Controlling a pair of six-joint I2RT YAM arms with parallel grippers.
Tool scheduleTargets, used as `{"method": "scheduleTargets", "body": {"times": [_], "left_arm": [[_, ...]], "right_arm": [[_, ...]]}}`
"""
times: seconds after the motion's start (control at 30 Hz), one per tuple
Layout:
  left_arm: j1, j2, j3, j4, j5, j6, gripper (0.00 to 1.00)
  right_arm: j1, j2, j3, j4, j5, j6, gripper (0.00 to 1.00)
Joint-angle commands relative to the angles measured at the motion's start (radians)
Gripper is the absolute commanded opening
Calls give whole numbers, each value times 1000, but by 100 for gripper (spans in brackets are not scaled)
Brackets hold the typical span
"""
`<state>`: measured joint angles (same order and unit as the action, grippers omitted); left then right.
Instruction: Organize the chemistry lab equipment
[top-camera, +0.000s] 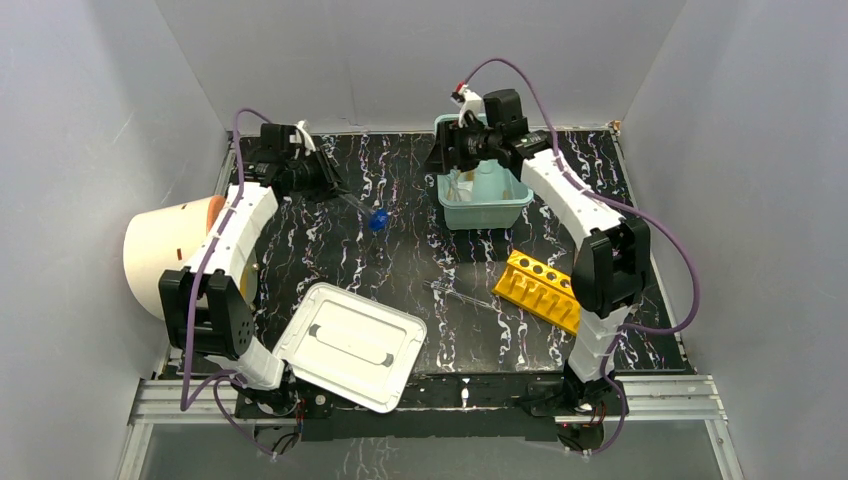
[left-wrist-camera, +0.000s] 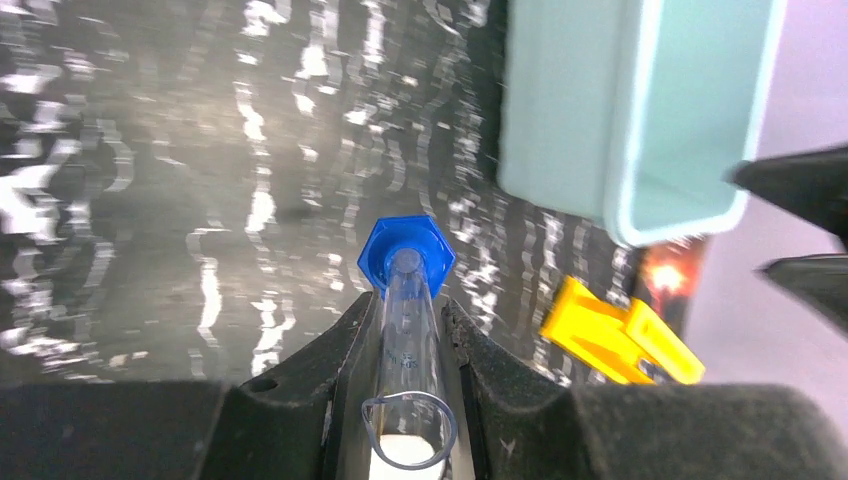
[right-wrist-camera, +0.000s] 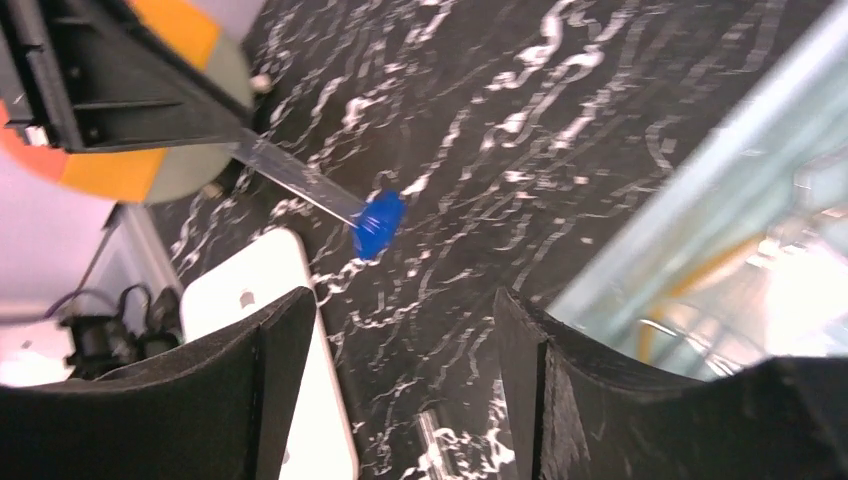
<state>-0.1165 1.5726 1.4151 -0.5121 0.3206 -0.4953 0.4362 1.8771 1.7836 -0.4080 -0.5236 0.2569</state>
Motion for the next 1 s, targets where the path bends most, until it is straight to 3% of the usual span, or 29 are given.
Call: {"method": "scheduleTargets", "body": {"times": [0.0, 0.23, 0.47, 0.83, 0.97], "left_arm": [[-47, -19, 9, 67, 258, -123, 10], [-63, -6, -9, 149, 427, -189, 11], [-63, 10, -13, 154, 516, -181, 11], [-63, 23, -6, 151, 580, -161, 11], [-63, 30, 2, 147, 582, -158, 11]], "right_arm": [[60, -57, -39, 170, -206, -31, 76], [109, -29, -81, 228, -329, -43, 80], [151, 12, -100, 286, -338, -19, 80], [156, 31, -127, 230, -404, -111, 67], [159, 39, -109, 165, -372, -176, 55]]}}
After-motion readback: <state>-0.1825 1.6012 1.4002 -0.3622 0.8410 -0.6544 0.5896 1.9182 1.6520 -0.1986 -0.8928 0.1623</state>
